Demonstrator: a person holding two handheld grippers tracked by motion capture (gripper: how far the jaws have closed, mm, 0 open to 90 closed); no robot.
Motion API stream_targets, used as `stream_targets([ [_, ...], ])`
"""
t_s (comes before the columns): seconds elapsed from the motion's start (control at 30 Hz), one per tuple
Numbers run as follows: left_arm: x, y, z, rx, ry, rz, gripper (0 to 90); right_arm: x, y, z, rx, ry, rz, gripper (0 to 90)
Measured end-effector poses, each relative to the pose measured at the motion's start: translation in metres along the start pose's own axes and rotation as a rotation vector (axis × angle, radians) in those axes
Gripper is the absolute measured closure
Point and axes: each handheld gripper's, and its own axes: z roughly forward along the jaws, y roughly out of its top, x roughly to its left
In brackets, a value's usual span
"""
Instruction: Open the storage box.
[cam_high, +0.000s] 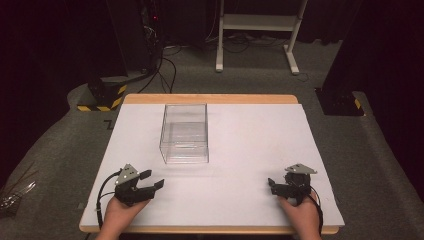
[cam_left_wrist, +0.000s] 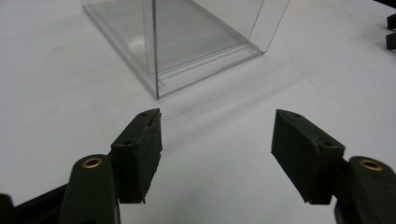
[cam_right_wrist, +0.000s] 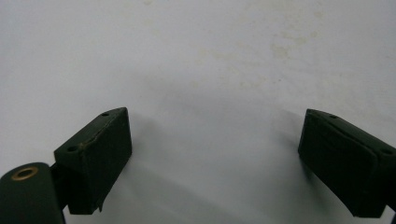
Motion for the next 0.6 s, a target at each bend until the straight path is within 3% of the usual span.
stream_targets([
  [0.17,-0.005,0.011,0.004,-0.011,-0.022,0.018,33.4,0.0,0.0,0.0,0.0,0.0,0.0,9.6],
  [0.37,-0.01,0.024,0.011,-0.03,-0.008,0.051,33.5,0.0,0.0,0.0,0.0,0.0,-0.001,9.6],
  [0.6,-0.012,0.033,0.02,-0.045,-0.004,0.053,32.9,0.0,0.0,0.0,0.0,0.001,0.0,9.6],
])
